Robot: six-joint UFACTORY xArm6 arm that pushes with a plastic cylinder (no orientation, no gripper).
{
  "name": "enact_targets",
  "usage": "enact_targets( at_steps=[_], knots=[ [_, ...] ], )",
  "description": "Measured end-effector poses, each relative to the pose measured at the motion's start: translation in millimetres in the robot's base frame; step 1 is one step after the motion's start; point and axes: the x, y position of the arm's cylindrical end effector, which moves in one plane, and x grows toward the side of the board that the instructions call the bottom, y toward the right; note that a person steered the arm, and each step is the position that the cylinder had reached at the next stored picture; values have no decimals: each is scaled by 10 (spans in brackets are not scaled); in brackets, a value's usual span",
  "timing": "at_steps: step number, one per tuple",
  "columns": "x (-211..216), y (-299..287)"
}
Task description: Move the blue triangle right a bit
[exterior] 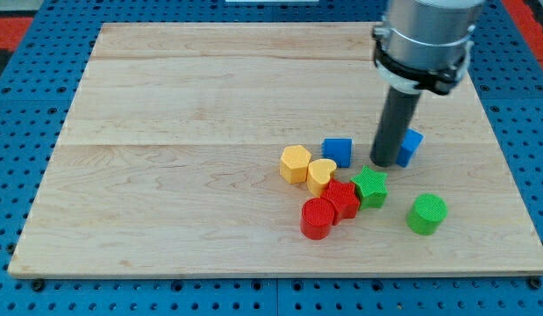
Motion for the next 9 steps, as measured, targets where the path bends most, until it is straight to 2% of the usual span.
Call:
enact_targets(
  at_steps=[1,2,3,4,5,6,7,9],
  knots=[
    [125,143],
    [48,368],
    [-371,194],
    [-840,-437],
    [-815,-731],
    [-743,-1585],
    [-378,-1520],
    [-219,-356]
  ],
)
